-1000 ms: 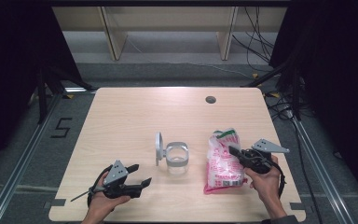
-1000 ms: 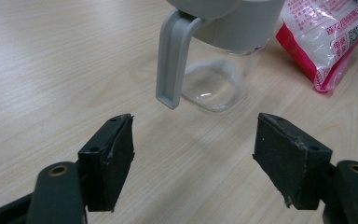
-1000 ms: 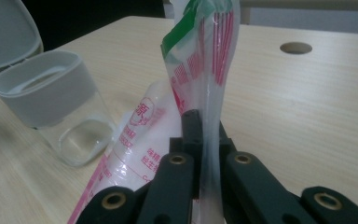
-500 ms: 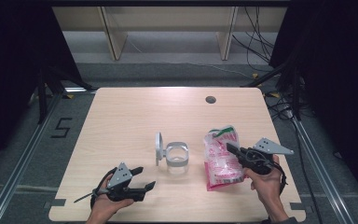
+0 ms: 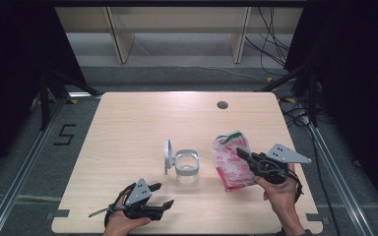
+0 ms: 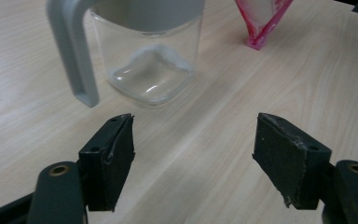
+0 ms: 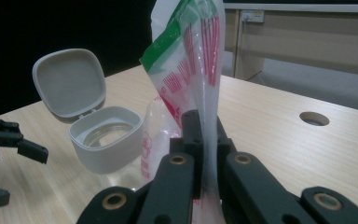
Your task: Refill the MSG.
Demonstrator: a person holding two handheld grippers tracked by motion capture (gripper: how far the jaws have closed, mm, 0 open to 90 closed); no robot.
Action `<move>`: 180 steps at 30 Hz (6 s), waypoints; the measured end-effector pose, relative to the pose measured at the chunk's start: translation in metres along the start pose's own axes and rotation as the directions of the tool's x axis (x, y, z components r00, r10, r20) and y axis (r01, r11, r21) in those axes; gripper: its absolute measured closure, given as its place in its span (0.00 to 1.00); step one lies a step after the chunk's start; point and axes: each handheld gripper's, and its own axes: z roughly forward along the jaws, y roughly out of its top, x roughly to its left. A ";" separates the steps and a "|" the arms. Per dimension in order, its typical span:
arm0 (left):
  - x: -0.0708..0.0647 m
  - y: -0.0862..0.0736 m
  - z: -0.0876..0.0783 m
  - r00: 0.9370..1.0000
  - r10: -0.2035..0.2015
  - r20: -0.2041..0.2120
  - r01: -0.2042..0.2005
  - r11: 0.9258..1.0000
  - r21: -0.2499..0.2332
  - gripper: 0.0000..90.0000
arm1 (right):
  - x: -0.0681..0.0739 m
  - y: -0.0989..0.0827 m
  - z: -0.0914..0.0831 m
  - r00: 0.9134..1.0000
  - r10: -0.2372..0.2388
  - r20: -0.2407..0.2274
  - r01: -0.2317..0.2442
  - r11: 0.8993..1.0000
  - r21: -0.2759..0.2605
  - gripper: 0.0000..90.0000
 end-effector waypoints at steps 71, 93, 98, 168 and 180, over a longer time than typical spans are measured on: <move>-0.086 0.048 0.114 0.992 0.095 -0.085 -0.112 0.968 -0.225 0.86 | 0.044 0.051 0.006 0.995 -0.041 -0.095 0.032 0.995 -0.092 1.00; -0.089 0.053 0.130 0.984 -0.011 -0.179 -0.036 0.966 -0.255 0.87 | 0.047 0.068 0.041 0.997 -0.026 -0.078 0.024 0.999 -0.027 1.00; -0.089 0.054 0.133 0.974 0.025 -0.224 -0.083 0.963 -0.255 0.88 | 0.049 0.072 0.050 0.994 -0.063 -0.084 0.062 0.998 -0.020 1.00; -0.092 0.070 0.149 0.986 -0.062 -0.152 0.001 0.928 -0.372 0.88 | 0.058 0.077 0.092 0.990 -0.080 -0.113 0.086 0.995 0.051 1.00; -0.092 0.069 0.149 0.987 -0.065 -0.147 0.005 0.926 -0.377 0.88 | 0.059 0.076 0.094 0.988 -0.095 -0.120 0.101 0.994 0.045 1.00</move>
